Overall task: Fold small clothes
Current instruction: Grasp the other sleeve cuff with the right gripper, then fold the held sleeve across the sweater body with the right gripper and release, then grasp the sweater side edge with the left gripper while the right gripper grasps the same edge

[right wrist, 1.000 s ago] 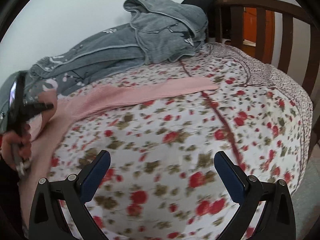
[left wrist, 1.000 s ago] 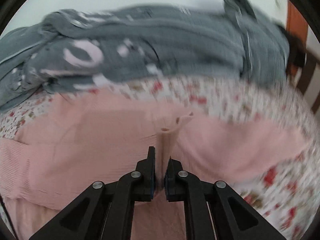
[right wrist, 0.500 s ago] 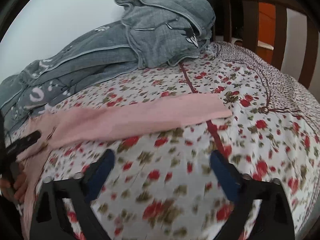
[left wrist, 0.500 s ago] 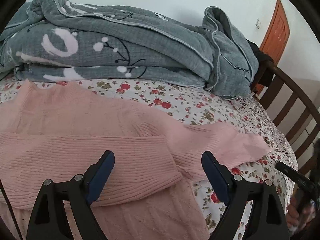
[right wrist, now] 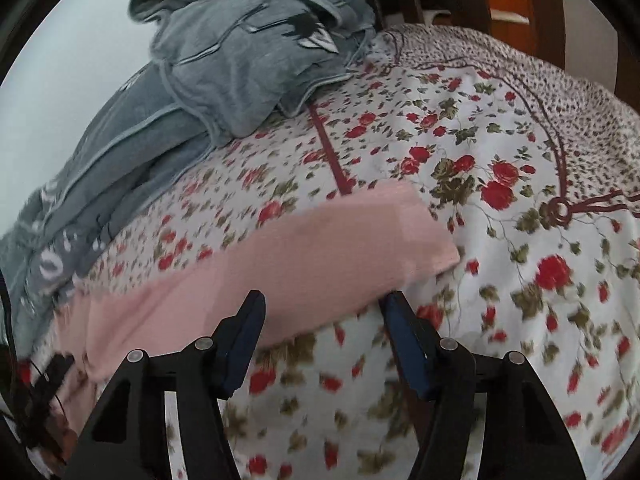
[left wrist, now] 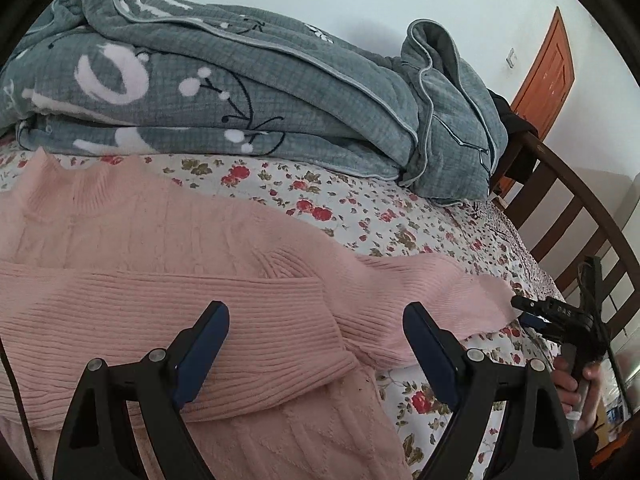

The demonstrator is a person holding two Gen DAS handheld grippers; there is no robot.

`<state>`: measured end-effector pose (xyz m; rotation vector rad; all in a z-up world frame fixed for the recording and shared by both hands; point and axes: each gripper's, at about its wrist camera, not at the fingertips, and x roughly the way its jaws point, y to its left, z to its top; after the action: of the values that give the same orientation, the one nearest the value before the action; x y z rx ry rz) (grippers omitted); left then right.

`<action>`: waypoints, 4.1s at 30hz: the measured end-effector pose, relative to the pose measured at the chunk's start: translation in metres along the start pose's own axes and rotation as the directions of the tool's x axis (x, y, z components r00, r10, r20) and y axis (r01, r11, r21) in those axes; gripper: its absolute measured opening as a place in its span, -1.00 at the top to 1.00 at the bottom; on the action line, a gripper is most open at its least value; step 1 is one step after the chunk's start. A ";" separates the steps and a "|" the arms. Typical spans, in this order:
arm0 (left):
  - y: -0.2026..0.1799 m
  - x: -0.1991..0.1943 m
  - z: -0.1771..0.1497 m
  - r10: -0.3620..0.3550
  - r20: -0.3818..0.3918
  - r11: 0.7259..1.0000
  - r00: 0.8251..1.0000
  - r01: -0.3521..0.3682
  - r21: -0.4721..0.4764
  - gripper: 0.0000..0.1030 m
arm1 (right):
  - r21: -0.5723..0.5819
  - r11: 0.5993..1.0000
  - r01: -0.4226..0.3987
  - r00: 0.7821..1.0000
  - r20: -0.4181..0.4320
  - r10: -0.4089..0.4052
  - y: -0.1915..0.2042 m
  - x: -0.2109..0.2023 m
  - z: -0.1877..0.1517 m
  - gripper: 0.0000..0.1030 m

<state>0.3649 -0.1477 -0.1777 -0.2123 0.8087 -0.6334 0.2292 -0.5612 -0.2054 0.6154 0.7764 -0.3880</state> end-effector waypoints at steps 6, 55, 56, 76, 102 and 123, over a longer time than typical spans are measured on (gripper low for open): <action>0.003 0.001 0.000 -0.001 -0.002 1.000 1.000 0.001 -0.009 -0.72 | 0.007 0.998 0.065 0.997 0.049 -0.065 -0.005 0.005 0.012 0.88; 0.297 -0.361 -0.139 0.508 0.098 0.777 0.856 -0.407 -0.480 -0.71 | -0.722 0.523 -0.453 0.891 -0.347 0.293 0.559 0.040 -0.299 0.53; 0.295 -0.360 -0.137 0.505 0.097 0.779 0.858 -0.405 -0.478 -0.71 | -0.713 0.501 -0.490 0.871 -0.398 0.287 0.559 0.041 -0.304 0.07; 0.197 -0.303 -0.144 0.304 0.033 0.907 0.952 -0.279 -0.317 -0.69 | -0.589 0.753 -0.294 0.956 -0.176 0.236 0.287 -0.086 -0.239 -0.28; 0.124 -0.324 -0.231 0.324 -0.096 0.894 0.941 -0.337 -0.293 -0.31 | -0.585 0.741 -0.329 0.941 -0.138 0.309 0.177 -0.150 -0.322 0.90; 0.120 -0.305 -0.239 0.414 -0.122 0.861 0.902 -0.431 -0.270 0.08 | -0.666 0.727 -0.166 0.985 -0.082 0.150 0.169 -0.142 -0.352 0.58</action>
<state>0.0856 0.1454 -0.2040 -0.2743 0.9701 -0.1007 0.0398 -0.1922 -0.2327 -0.0074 0.8126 0.0780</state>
